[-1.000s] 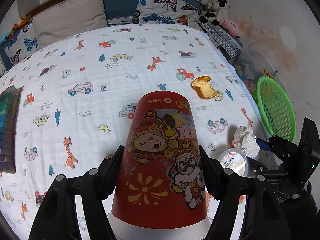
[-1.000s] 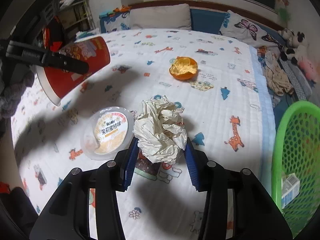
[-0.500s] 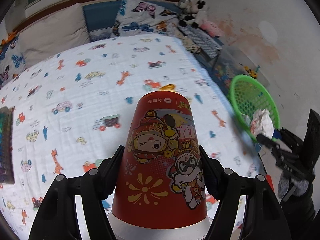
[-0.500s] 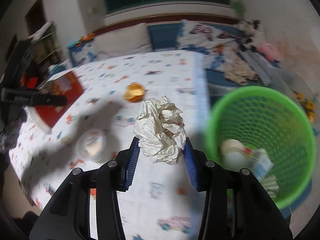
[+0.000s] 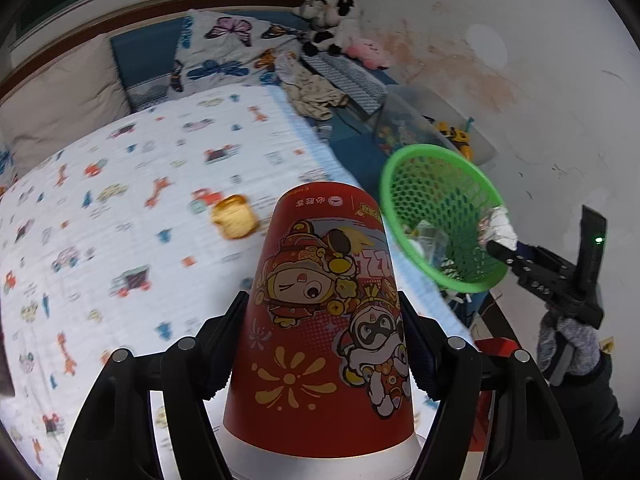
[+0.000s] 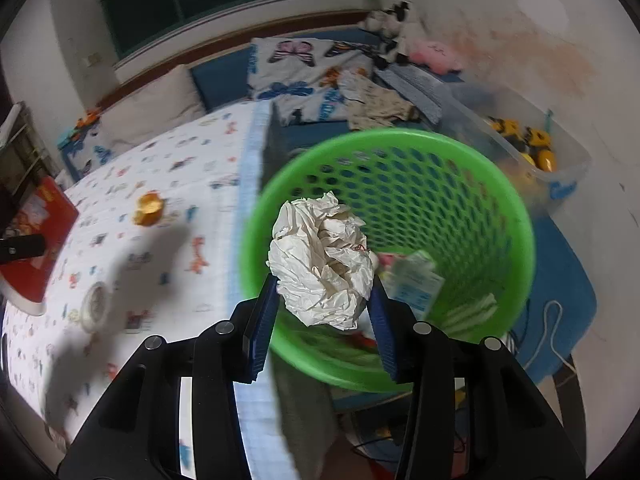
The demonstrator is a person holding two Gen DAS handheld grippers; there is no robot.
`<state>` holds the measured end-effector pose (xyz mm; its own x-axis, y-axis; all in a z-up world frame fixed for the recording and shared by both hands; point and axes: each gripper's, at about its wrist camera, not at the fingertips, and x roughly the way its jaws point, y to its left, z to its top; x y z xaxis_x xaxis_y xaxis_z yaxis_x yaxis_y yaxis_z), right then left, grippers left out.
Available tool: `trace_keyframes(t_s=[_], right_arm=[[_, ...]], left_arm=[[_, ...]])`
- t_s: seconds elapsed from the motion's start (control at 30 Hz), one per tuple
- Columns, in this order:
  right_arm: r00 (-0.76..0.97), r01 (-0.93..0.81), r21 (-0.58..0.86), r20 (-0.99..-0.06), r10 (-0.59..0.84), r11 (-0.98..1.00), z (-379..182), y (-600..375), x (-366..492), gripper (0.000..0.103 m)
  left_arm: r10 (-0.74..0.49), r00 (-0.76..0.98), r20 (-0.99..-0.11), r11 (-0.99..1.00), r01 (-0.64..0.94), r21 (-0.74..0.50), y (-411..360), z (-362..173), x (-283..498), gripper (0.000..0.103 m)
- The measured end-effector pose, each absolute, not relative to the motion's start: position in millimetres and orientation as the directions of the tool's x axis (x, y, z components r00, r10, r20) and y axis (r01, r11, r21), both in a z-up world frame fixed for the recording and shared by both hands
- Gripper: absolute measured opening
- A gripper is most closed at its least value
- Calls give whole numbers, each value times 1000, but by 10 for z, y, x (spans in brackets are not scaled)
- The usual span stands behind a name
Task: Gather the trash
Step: 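Drop the crumpled paper into the basket with the right tool while the left tool carries the red cup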
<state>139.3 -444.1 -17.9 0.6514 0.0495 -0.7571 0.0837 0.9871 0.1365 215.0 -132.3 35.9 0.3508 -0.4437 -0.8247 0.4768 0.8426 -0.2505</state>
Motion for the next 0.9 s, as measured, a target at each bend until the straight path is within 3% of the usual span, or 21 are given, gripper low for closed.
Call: trace_keyframes(t_s=[0.2,0.3,0.7,0.9], right_arm=[[644,120,174,-763,56,977,-306,-4704,1376,48],[647,124,187,-760,63,975,-333,-4773,1362,57],[709,126,168,-704,29,978,-130,-4904,1116,66],[750,125,173,-661,21,977,0,-4908,922,66]], left_arm=[[-463,340,-818,819,516,-249,-1802,446,2195,68],[-477,340,-810,809,530,-255,-2033,491,2224,68],[-511,279,-813,758,592,-273,-3025,420,2440,68],[-512,256,-820,736,623,-265,-3525,281,2546,68]])
